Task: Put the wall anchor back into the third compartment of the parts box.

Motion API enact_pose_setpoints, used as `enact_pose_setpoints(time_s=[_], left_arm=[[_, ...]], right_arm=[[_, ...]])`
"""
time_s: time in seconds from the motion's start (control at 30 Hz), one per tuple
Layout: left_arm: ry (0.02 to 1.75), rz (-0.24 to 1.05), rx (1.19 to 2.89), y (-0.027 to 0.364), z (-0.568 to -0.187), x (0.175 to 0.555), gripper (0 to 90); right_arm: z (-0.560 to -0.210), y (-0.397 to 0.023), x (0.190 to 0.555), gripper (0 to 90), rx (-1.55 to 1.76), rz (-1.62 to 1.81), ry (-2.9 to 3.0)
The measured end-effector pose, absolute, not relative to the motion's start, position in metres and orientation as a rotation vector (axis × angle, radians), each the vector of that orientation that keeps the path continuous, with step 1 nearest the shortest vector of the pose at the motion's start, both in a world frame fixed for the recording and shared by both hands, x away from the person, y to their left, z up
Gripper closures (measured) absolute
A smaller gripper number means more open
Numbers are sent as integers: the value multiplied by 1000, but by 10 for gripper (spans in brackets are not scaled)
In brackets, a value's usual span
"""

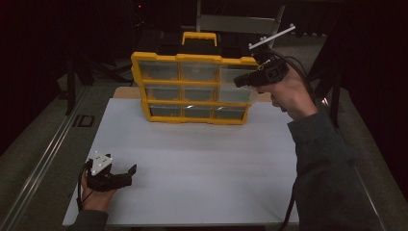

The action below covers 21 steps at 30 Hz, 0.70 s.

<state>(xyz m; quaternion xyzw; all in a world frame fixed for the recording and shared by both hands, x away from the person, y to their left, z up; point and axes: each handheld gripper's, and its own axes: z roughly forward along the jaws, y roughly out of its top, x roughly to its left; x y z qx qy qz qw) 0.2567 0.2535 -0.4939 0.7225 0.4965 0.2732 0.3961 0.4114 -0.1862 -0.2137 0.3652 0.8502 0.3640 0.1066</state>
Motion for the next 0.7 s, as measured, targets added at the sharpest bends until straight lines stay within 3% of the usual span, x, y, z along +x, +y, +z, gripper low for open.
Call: enact_pose_setpoints(time_s=[0.7], left_arm=[[1261,691,1829,254,-494,257,1]], right_arm=[[-212,-186,428,838,1116,983,2421]])
